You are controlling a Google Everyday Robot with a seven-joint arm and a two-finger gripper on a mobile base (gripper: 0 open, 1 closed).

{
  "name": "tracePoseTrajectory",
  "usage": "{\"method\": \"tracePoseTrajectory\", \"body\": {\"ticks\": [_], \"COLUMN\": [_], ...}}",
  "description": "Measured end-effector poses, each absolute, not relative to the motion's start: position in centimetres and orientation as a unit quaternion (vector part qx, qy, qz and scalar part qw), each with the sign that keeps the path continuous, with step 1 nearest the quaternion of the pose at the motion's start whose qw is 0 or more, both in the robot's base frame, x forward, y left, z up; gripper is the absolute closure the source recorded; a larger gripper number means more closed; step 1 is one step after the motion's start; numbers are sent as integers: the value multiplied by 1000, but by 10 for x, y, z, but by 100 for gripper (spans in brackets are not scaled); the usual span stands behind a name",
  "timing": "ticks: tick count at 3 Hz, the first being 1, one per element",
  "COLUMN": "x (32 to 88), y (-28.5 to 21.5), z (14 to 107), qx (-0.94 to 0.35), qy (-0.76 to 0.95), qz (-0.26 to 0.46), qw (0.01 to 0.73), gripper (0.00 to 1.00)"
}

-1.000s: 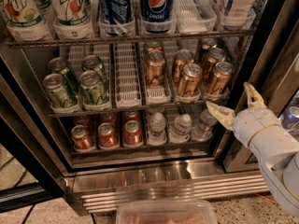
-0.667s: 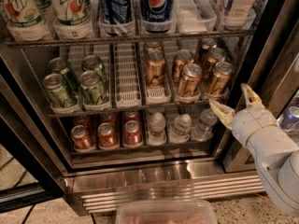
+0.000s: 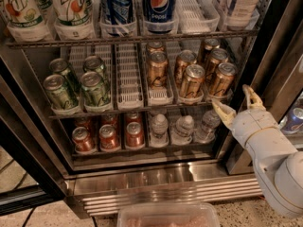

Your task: Pick orange can from middle shelf of fridge

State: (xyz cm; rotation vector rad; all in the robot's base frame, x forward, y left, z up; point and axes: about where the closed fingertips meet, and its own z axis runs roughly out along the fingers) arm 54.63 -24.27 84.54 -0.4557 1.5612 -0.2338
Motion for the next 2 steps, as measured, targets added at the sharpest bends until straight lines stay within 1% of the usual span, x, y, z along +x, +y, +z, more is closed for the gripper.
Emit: {"method": "tracePoseTrajectory", "body": {"ticks": [1,2], "x": [550,554], "y": [-243,-245], "z": [843,840], "qx": [-196,-189], "qy": [696,696], "qz": [-109,-114], "qw": [683,683], "gripper": [44,47]}}
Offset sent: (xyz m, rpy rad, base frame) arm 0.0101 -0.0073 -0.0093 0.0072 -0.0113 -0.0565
